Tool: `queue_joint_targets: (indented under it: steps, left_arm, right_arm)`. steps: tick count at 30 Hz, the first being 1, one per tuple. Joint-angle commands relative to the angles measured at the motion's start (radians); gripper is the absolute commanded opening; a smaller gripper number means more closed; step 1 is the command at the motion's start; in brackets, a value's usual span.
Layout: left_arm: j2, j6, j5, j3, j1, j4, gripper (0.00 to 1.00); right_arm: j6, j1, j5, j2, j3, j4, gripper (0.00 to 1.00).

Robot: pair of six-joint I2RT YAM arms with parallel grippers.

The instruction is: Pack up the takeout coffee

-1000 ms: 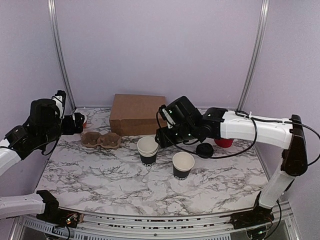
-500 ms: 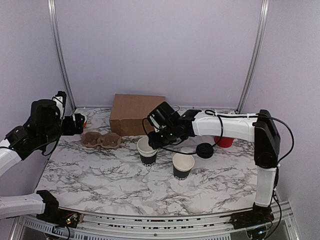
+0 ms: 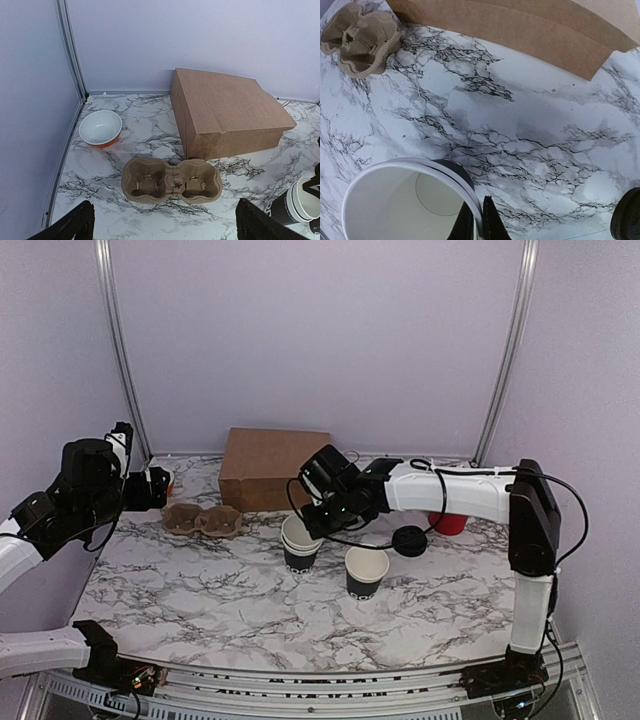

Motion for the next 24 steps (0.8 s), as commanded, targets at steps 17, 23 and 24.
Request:
queue_joint_targets:
  steps: [17,23,24]
  left_arm:
    - [-0.008,0.004,0.006,-0.007,0.005,0.004,0.99]
    - [-0.010,0.004,0.005,-0.007,0.004,0.003,0.99]
    - [-0.010,0.004,0.003,-0.007,0.004,0.003,0.99]
  right_arm:
    - [-0.146,-0.504,0.029,-0.050,0.180,-0.076,0.01]
    - [-0.147,-0.580,-0.074,0.143,0.418,-0.123,0.02]
    - [-0.149,-0.584,-0.078,0.174,0.452,-0.138,0.03]
